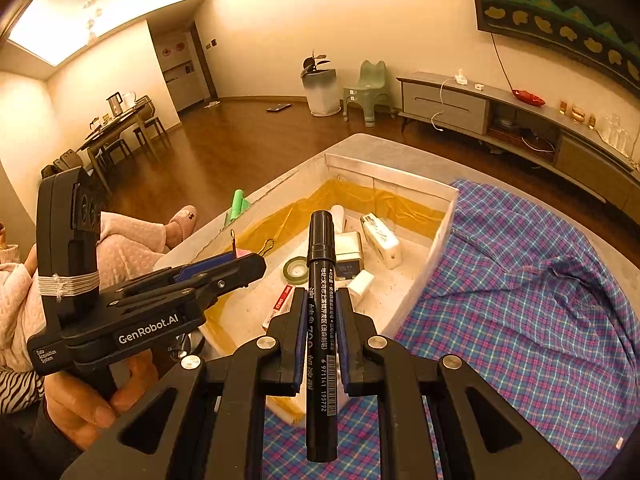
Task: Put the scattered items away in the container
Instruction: 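Carry the pink clip and black marker over the box with both grippers, then open the left gripper to drop the clip while the right gripper drops the marker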
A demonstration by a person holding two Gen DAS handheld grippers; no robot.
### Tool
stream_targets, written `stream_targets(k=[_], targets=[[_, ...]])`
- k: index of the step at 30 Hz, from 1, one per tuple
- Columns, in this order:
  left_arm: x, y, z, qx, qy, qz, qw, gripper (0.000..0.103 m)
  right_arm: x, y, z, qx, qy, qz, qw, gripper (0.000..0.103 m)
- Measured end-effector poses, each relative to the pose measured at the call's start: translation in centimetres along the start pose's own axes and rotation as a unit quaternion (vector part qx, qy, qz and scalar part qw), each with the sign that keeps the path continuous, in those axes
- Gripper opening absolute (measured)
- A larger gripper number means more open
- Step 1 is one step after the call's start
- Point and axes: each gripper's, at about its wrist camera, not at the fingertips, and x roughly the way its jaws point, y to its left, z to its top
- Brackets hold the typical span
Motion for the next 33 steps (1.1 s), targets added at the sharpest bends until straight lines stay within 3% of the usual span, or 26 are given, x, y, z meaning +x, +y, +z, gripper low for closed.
stream_targets(k=[11,20,26,33], targets=[[1.8,0.8,0.6,-0.010,0.018,0.001,0.9998,0.038,3.2,-0.3,2.6,0.022,0.012,0.008,1.000,0.015],[2.7,3.4,0.9,-0.031,0.027,0.035,0.9985,0.038,6.0,-1.0,4.0,0.034,0.028,0.005,0.999,0.014],[2.6,5.0,1.3,-0.016,0.025,0.067,0.9973,0.038,8.0,-2.1,4.3,0.050,0.041,0.001,0.998,0.014],[2.9,6.5,1.9,0.002,0.036,0.081,0.9961,0.038,9.9,-2.7,4.4,0.049,0.054,-0.009,0.997,0.014]])
